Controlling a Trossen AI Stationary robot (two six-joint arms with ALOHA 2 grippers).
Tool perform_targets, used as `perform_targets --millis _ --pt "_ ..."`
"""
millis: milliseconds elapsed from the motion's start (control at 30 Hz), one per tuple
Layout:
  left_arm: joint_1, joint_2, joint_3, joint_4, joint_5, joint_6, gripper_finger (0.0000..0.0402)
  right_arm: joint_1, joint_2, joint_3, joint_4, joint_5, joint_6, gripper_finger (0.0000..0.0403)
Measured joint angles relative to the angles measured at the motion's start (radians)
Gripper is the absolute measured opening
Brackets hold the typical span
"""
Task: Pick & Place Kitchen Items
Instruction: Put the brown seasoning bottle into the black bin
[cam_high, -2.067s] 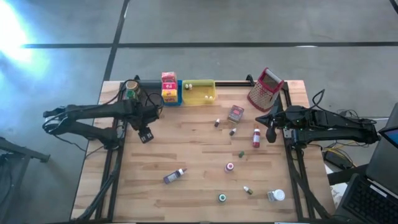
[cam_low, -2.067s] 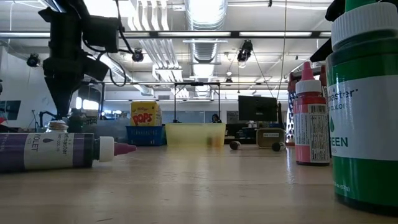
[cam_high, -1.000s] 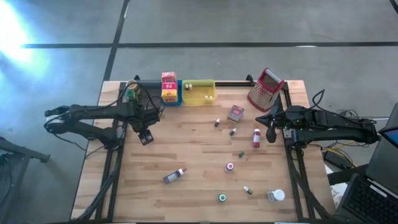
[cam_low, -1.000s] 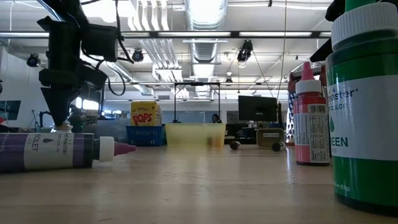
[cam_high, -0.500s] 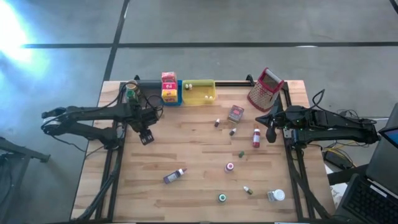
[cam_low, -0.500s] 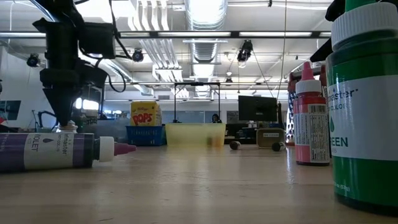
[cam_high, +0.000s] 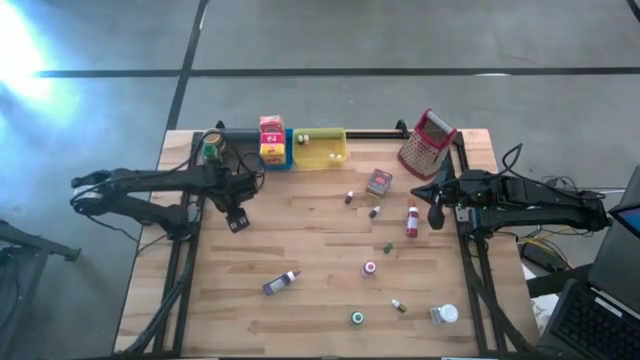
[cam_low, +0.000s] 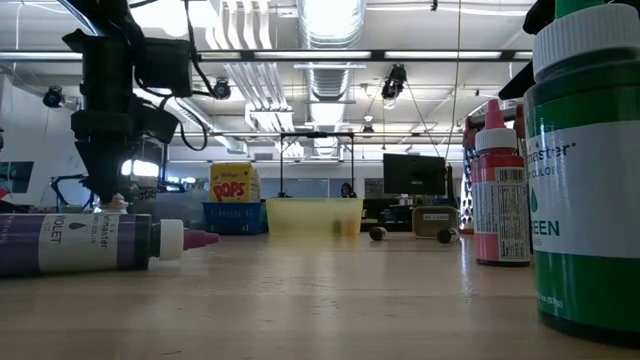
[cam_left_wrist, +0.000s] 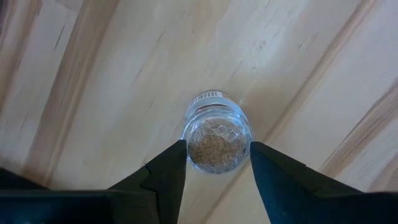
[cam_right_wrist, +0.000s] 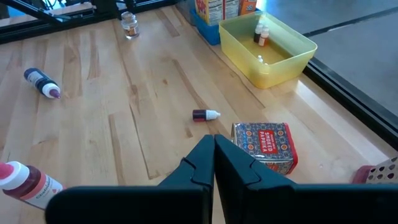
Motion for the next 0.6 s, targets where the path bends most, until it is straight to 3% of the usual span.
perform_targets --millis 600 --pt "0.0 -0.002 0.016 -0.017 0.003 -0.002 0.0184 -0.001 0.0 0.0 0.0 0.0 0.0 0.0008"
